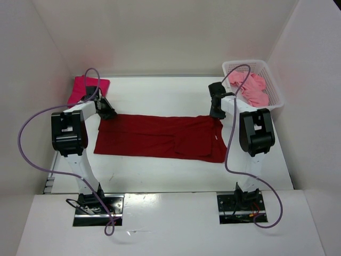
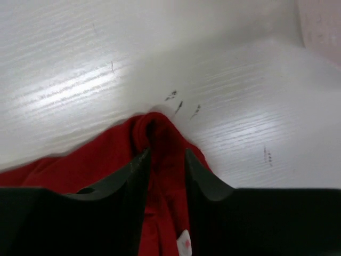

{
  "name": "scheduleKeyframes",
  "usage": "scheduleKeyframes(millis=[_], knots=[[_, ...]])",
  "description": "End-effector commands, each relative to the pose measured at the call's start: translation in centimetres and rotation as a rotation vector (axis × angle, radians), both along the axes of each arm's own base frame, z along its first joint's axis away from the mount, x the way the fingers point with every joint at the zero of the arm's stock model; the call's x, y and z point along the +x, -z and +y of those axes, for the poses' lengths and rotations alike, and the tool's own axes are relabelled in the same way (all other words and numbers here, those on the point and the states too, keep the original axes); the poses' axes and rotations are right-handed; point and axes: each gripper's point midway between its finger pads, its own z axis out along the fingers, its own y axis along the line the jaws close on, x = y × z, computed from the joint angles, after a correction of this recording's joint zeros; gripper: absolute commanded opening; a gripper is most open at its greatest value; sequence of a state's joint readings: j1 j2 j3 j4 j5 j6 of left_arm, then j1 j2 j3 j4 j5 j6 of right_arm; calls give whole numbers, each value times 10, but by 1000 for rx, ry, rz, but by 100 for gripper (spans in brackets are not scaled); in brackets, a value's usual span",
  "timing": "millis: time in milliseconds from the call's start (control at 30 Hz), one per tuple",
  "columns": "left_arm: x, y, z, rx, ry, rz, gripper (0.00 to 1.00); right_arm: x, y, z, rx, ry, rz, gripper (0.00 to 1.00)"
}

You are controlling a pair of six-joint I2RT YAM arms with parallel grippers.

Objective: Fold and stack the t-shirts
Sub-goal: Fold the other side of the tshirt into a rectangle

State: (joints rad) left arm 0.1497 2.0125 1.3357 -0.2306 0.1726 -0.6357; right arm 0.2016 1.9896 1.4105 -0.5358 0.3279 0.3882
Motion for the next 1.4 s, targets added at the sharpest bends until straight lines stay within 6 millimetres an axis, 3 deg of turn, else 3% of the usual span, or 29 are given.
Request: scheduleKeyframes(millis=[0,67,100,200,233,300,333,400,433,467,533,567,700,800,1033,1067,1133,1200,1300,1367], knots=[[-4,-1,14,34,-34,8,36,8,-39,-2,37,14,-110,40],[-2,-13,14,38,-34,-17,36,9,-48,-2,41,14,-131,42],[-2,-13,14,38,-34,-17,36,3,-43,-3,37,14,-108,40],[0,-26,13,35,-29,-46,36,-4,-56,2,73,-5,-122,26],[-2,-29,13,36,-29,-52,36,-7,-67,8,108,-24,-143,16],[-4,-36,10,28,-22,-66,36,-15,-63,13,137,-42,-123,9],[-4,-37,-4,20,9,-67,36,-18,-66,17,158,-54,-122,6],[-6,-44,-21,20,46,-81,36,-35,-49,27,213,-98,-52,6],[-8,-42,-31,27,64,-70,36,-35,-49,31,215,-109,-66,6],[-9,-41,-53,40,119,-71,36,-38,-45,34,231,-118,-58,6],[-14,-45,-79,43,182,-74,36,-42,-32,35,240,-111,-29,6],[-20,-43,-103,41,236,-66,36,-44,-27,38,252,-118,-12,6],[-31,-47,-138,52,321,-77,36,-58,6,37,254,-103,74,6],[-45,-36,-137,45,328,-42,36,-68,15,30,226,-63,95,3],[-47,-19,-131,84,326,-14,37,-70,-36,15,181,-21,-26,2],[-47,-9,-124,84,313,11,37,-72,-49,15,186,-23,-53,2],[-43,-8,-125,90,322,14,37,-77,-57,16,201,-31,-62,5],[-40,-6,-124,98,317,16,37,-79,-69,29,271,-71,-81,9],[-36,-10,-124,98,316,5,37,-82,-72,67,377,-169,-83,8],[-38,-4,-125,90,322,19,37,-86,-57,89,448,-184,-48,3]])
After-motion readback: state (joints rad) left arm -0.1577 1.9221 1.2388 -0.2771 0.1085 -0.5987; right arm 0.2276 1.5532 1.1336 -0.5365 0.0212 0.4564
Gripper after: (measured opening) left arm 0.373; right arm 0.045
